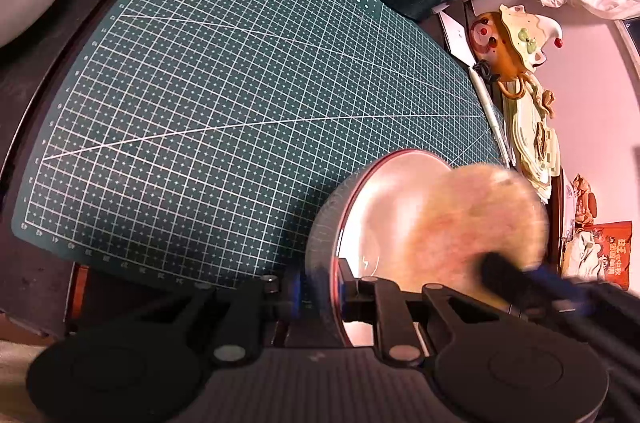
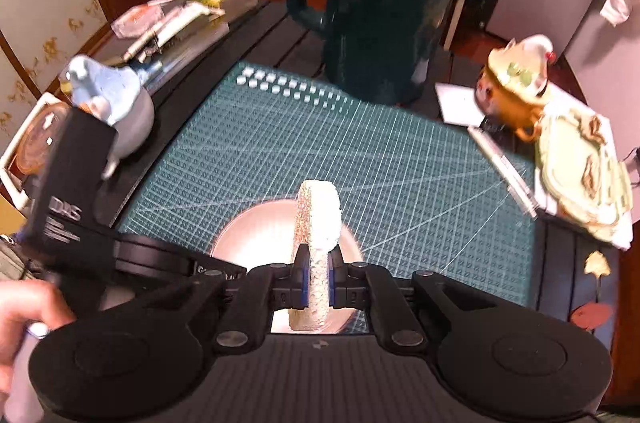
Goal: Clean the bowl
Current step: 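Scrub the bowl interior again with the sponge in the right tool, then lift the sponge out and press it back into the bowl with the right tool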
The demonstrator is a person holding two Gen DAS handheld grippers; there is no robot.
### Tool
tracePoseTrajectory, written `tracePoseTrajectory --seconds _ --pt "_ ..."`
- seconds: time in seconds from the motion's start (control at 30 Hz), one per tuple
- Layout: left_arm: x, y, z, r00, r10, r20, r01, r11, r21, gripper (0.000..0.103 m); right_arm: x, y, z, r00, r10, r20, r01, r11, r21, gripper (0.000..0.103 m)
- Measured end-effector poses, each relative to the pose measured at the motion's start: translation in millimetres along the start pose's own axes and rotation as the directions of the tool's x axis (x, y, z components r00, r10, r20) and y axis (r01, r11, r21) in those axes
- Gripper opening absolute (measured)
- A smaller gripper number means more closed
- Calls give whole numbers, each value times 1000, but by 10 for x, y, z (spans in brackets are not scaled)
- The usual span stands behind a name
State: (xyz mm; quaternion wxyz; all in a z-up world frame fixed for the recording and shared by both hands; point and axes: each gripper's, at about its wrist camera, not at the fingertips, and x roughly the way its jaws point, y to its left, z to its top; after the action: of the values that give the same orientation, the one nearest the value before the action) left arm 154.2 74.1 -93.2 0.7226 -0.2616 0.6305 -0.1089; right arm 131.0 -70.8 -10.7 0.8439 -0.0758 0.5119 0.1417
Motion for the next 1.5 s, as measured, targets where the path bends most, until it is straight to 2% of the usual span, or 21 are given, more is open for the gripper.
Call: tracePoseTrajectory --seconds 0.1,0.3,0.4,0.47,0.57,0.67,0.8,0.9,0.97,1.07,1.13,1.2,1.23,1.27,1.5 --pt "-27 5 6 1000 -2 7 2 1000 -2 15 189 7 -56 998 50 -37 -49 998 35 7" --pt "-48 1 10 1000 -3 8 3 1000 -5 15 285 5 -105 996 -67 -55 65 998 -24 7" --pt "-54 -6 10 1000 0 9 0 1000 -4 15 179 0 -105 994 -107 -33 105 992 -69 7" --pt "-57 -25 15 1000 7 14 -7 1000 2 15 5 20 -120 990 -140 15 141 985 -103 7" --pt "-61 -80 34 998 35 44 -36 999 36 14 -199 -35 -107 988 -142 62 148 985 -93 7" --pt "-66 -121 71 995 51 81 -56 996 66 14 -412 -145 -83 990 -108 93 113 993 -46 7" --pt "-99 -116 115 996 30 89 -35 998 56 14 -559 -184 -119 992 -83 99 87 995 -39 7" --pt "-193 -157 78 996 35 84 -41 997 63 22 -663 -212 -183 992 -60 110 62 998 -21 7" --pt "-258 -223 16 995 50 86 -58 995 87 34 -675 -211 -197 992 -56 113 58 998 -15 7" --pt "-303 -315 -97 993 82 82 -90 990 106 40 -711 -229 -236 992 -40 123 39 999 5 7" --pt "-268 -367 -203 993 99 61 -105 990 97 39 -720 -239 -248 991 -32 127 31 999 12 7" --pt "-224 -358 -255 996 79 34 -81 995 65 36 -736 -245 -265 991 -27 133 25 1000 18 8" --pt "-204 -346 -266 996 80 28 -81 996 47 29 -745 -256 -277 990 -23 136 20 1000 24 7" --pt "-183 -334 -271 996 90 27 -91 995 34 23 -751 -265 -286 990 -23 138 19 999 28 7" --pt "-196 -185 -164 996 68 54 -66 997 -43 15 -716 -306 -339 991 -20 130 14 999 44 8"
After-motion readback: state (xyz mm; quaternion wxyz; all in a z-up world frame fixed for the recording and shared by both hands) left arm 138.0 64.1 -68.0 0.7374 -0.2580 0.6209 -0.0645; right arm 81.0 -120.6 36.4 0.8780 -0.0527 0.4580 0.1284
